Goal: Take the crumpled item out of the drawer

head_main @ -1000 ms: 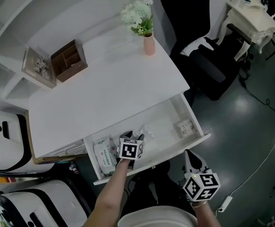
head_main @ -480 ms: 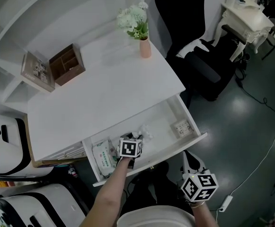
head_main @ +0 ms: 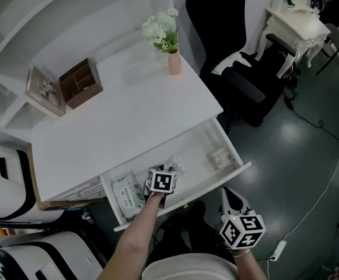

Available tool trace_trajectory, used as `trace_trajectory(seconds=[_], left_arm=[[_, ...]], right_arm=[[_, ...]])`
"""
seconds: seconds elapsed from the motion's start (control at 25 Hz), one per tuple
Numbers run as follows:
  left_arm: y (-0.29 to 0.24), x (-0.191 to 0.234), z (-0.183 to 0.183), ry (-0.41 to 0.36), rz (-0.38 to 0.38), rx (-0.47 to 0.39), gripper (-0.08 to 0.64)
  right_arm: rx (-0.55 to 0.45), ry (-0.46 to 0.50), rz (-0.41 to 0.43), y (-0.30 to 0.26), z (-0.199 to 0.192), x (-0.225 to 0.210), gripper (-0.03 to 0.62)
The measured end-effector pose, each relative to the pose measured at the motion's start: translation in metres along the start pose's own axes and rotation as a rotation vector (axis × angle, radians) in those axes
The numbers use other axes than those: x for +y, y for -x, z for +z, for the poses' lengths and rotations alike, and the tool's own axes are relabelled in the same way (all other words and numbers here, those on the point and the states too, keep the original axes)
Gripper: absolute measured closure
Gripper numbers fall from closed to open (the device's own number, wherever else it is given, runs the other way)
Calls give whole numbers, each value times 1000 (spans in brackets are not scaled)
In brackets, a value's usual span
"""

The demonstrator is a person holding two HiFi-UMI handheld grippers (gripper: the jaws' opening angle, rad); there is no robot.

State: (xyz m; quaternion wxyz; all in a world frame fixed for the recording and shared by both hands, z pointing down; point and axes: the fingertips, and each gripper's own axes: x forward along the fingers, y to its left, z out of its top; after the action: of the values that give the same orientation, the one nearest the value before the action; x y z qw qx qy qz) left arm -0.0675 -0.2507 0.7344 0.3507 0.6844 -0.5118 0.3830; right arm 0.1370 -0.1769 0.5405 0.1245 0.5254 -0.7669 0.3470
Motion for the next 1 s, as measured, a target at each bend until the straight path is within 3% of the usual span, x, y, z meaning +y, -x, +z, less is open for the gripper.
trace_trajectory(seconds=[0.4, 1.0], left_arm=[[16, -8, 5, -74, 10, -12, 460], [88, -30, 37, -138, -6, -191, 465]], right_arm=[[-29, -5, -8, 13, -2, 9, 591], [-103, 3, -1, 24, 7, 29, 591]])
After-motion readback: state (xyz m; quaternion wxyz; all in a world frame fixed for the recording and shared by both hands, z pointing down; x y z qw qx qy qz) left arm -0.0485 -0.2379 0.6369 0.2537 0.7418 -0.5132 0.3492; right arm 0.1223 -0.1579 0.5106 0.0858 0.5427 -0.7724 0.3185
